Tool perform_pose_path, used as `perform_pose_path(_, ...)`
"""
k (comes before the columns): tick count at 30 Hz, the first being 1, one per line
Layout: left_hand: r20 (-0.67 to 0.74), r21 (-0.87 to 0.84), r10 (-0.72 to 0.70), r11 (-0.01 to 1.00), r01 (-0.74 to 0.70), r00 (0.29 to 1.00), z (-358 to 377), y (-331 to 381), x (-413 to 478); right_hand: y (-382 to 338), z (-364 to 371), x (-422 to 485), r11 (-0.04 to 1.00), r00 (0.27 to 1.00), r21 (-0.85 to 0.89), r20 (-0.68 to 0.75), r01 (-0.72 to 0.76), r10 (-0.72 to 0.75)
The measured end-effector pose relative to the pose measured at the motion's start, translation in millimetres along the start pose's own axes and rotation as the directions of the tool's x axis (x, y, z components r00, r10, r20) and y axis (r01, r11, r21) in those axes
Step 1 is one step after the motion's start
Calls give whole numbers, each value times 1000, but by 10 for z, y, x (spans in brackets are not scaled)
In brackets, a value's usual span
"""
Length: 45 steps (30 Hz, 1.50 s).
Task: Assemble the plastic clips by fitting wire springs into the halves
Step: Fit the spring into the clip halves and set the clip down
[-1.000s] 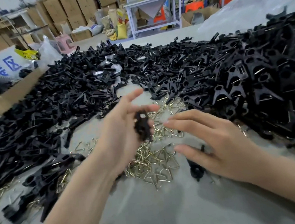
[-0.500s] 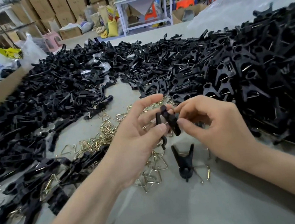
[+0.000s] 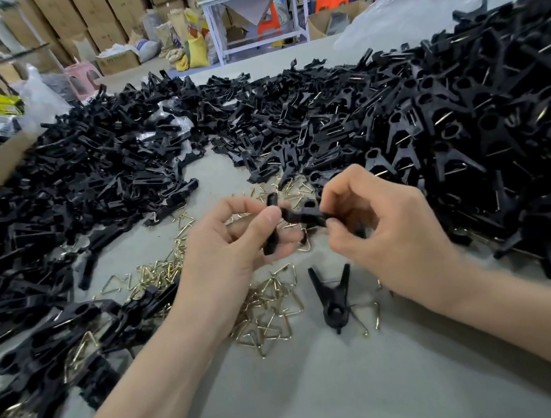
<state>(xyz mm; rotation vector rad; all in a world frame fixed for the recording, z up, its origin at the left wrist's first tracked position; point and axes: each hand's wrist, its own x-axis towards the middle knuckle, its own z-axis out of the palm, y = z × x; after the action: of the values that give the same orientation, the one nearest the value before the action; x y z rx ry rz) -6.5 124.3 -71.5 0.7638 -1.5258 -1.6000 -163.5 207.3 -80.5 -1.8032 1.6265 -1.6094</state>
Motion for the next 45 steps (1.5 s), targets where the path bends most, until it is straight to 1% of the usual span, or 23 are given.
perform_pose_path(1, -10, 16, -13, 1000, 14, 1000, -2, -7, 4, -2, -4, 2, 999, 1000, 16, -6, -27, 27)
perform_pose_path(3, 9, 10, -44, 999, 44, 999, -16, -12, 8, 0, -12, 13, 987, 993, 111, -23, -115, 118)
perform_pose_path(5, 99, 12, -99, 995, 99, 990, -41, -16, 12, -3, -18, 26, 960, 982, 222, -34, -172, 184)
perform_pose_path(6, 145, 61, -111, 993, 103, 983, -47, -15, 8, -9, -20, 29, 946, 980, 269, -30, -181, 196)
perform_pose_path(8, 193, 184, -86, 982, 50, 977, -38, -8, -4, -23, -16, 27, 921, 979, 341, -4, -189, 202)
perform_pose_path(10, 216, 196, -30, 981, -13, 976, -20, -1, -22, -34, -2, 20, 905, 975, 371, 16, -210, 220)
perform_pose_path(14, 186, 219, 28, 973, -69, 982, -12, 12, -39, -33, 18, 12, 920, 973, 324, 7, -220, 231)
perform_pose_path(16, 163, 216, 39, 974, -74, 986, -10, 11, -40, -32, 25, 12, 921, 971, 315, 8, -228, 238)
perform_pose_path(19, 144, 189, 42, 980, -69, 989, 8, 18, -50, -26, 33, 7, 930, 974, 287, 52, -228, 222)
perform_pose_path(21, 119, 165, 56, 983, -76, 991, 15, 18, -48, -29, 29, -5, 954, 981, 228, 81, -193, 179)
perform_pose_path(24, 95, 115, 71, 990, -82, 993, 23, 21, -45, -61, 7, -15, 996, 996, 61, 59, -72, 68)
perform_pose_path(25, 88, 119, 79, 989, -90, 993, 24, 22, -46, -76, -3, -11, 995, 996, 51, 43, -82, 80)
perform_pose_path(26, 73, 141, 88, 985, -98, 993, 19, 19, -46, -90, -12, -1, 990, 992, 71, 25, -122, 121)
perform_pose_path(28, 40, 216, 92, 971, -98, 995, 1, 12, -40, -105, -27, 34, 956, 973, 185, 9, -229, 232)
perform_pose_path(30, 37, 272, 79, 958, -86, 996, -3, -6, -33, -95, -48, 61, 883, 939, 329, 35, -333, 341)
perform_pose_path(32, 41, 305, 76, 949, -85, 996, 4, -21, -35, -82, -59, 68, 826, 912, 396, 87, -401, 401)
perform_pose_path(36, 83, 291, 61, 953, -83, 995, 18, -24, -50, -93, -36, 58, 743, 899, 510, 183, -433, 398)
perform_pose_path(40, 115, 254, -6, 967, -24, 993, 16, -19, -48, -111, -35, 48, 808, 917, 436, 149, -397, 370)
perform_pose_path(42, 131, 235, -26, 972, -6, 991, 16, -16, -52, -111, -39, 44, 810, 918, 436, 130, -392, 374)
perform_pose_path(45, 139, 224, -31, 975, -1, 990, 24, -7, -51, -104, -28, 32, 803, 911, 434, 142, -408, 387)
